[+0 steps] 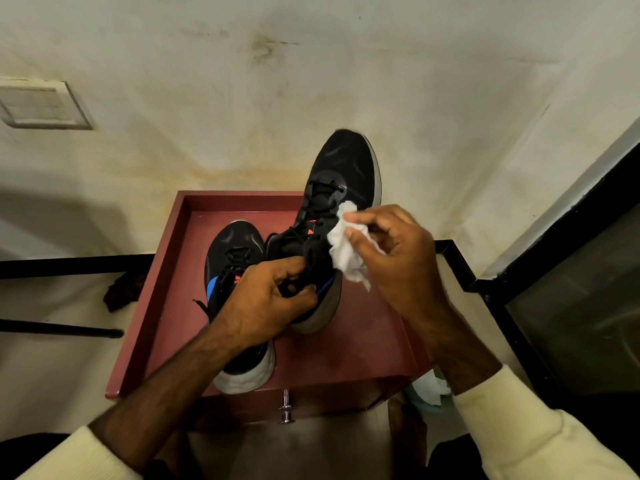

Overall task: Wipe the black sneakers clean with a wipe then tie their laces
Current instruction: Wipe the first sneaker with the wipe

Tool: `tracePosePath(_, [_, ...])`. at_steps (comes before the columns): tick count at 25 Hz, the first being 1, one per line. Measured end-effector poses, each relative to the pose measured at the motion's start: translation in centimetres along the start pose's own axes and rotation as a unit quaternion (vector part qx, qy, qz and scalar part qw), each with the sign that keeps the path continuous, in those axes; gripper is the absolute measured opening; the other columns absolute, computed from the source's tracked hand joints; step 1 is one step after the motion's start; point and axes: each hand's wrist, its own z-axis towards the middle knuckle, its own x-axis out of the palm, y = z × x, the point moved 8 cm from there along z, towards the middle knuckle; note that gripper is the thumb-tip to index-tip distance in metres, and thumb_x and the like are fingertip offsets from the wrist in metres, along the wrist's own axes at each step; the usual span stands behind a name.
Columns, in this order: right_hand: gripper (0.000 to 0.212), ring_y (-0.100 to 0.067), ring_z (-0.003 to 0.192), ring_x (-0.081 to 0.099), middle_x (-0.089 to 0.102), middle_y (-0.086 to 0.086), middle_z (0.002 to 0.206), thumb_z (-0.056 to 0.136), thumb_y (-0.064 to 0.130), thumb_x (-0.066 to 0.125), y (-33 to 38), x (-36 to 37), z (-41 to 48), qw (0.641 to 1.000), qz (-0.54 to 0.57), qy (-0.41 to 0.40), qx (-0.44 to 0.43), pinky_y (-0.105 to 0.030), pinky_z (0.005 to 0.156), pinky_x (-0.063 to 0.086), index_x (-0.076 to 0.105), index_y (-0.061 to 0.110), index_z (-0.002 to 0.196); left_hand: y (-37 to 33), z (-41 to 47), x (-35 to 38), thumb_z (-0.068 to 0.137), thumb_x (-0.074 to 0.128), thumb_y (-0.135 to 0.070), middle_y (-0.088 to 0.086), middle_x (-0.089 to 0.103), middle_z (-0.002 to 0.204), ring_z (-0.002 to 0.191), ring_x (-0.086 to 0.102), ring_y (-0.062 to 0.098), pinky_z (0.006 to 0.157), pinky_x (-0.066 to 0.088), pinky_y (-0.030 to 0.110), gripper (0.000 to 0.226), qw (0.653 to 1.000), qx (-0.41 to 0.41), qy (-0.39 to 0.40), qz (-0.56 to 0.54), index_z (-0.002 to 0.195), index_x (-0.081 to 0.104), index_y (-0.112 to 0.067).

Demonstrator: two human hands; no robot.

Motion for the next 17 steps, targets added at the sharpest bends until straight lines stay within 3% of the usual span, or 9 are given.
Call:
tracePosePath(3, [0.019, -0.012, 0.098, 0.071, 0.072, -0.001, 0.108, 0.092, 0.012, 0.078, 0.7, 1.5, -0.7, 0.991, 0.019, 0.122, -0.045, -0.032, 0.083, 0.060, 0.080, 0.011, 0.111, -0.1, 0.2, -0.7, 0.085, 0.070, -0.018, -0.002, 0.066, 0.065, 0.055, 0.060, 0.019, 0.056, 0.049, 0.032, 0.013, 1.000, 0.005, -0.027, 0.002, 0.086, 0.073, -0.030])
tracePosePath(5, [0.018, -0.013, 0.098, 0.072, 0.073, -0.001, 0.108, 0.093, 0.012, 0.078, 0.6, 0.2, -0.2, 0.996, 0.033, 0.073, -0.035, -0.032, 0.082, 0.061, 0.079, 0.011, 0.111, -0.2, 0.4, -0.9, 0.085, 0.071, -0.018, -0.005, 0.068, 0.069, 0.059, 0.064, 0.015, 0.055, 0.049, 0.028, 0.015, 0.999, 0.006, -0.025, 0.023, 0.086, 0.073, -0.033])
tracePosePath(8, [0.020, -0.011, 0.098, 0.071, 0.072, -0.002, 0.112, 0.096, 0.013, 0.074, 0.3, -2.2, 0.3, 0.998, 0.000, -0.059, 0.002, -0.022, 0.083, 0.060, 0.077, 0.009, 0.115, -1.5, 0.2, -0.4, 0.084, 0.076, -0.013, -0.031, 0.065, 0.084, 0.074, 0.064, -0.006, 0.064, 0.045, 0.007, 0.024, 0.995, 0.041, -0.007, 0.095, 0.084, 0.069, -0.036])
tracePosePath(9, [0.020, -0.010, 0.097, 0.071, 0.071, -0.003, 0.112, 0.097, 0.014, 0.074, 0.3, -2.1, 0.2, 0.998, -0.018, -0.056, 0.001, -0.020, 0.083, 0.059, 0.077, 0.009, 0.116, -2.0, 0.1, -0.3, 0.082, 0.075, -0.020, -0.035, 0.062, 0.091, 0.082, 0.063, -0.010, 0.069, 0.044, 0.004, 0.012, 0.992, 0.062, -0.009, 0.108, 0.089, 0.074, -0.030])
tracePosePath(10, [0.019, -0.010, 0.095, 0.071, 0.071, -0.003, 0.110, 0.097, 0.013, 0.074, 0.3, -1.6, 0.0, 0.999, -0.029, -0.030, -0.004, -0.021, 0.082, 0.060, 0.077, 0.009, 0.115, -2.4, 0.1, -0.3, 0.081, 0.071, -0.030, -0.035, 0.061, 0.097, 0.088, 0.062, -0.010, 0.072, 0.044, 0.002, 0.017, 0.990, 0.073, -0.014, 0.122, 0.096, 0.077, -0.024])
tracePosePath(13, [0.018, -0.011, 0.095, 0.071, 0.073, -0.004, 0.107, 0.095, 0.010, 0.075, 0.6, -1.3, -0.4, 0.999, -0.038, 0.017, -0.031, -0.029, 0.083, 0.060, 0.079, 0.009, 0.112, -2.0, 0.4, -0.1, 0.080, 0.058, -0.048, -0.022, 0.063, 0.115, 0.100, 0.065, 0.002, 0.080, 0.052, 0.014, 0.044, 0.985, 0.072, -0.022, 0.153, 0.111, 0.077, -0.023])
tracePosePath(17, [0.018, -0.013, 0.102, 0.070, 0.071, -0.006, 0.113, 0.099, 0.010, 0.071, 1.4, -3.8, 0.2, 0.991, -0.056, -0.108, -0.047, -0.023, 0.087, 0.057, 0.077, 0.006, 0.115, -1.2, 0.3, 0.9, 0.087, 0.073, -0.035, -0.015, 0.060, 0.129, 0.108, 0.067, 0.010, 0.082, 0.060, 0.035, 0.033, 0.978, 0.081, 0.003, 0.192, 0.119, 0.074, -0.028])
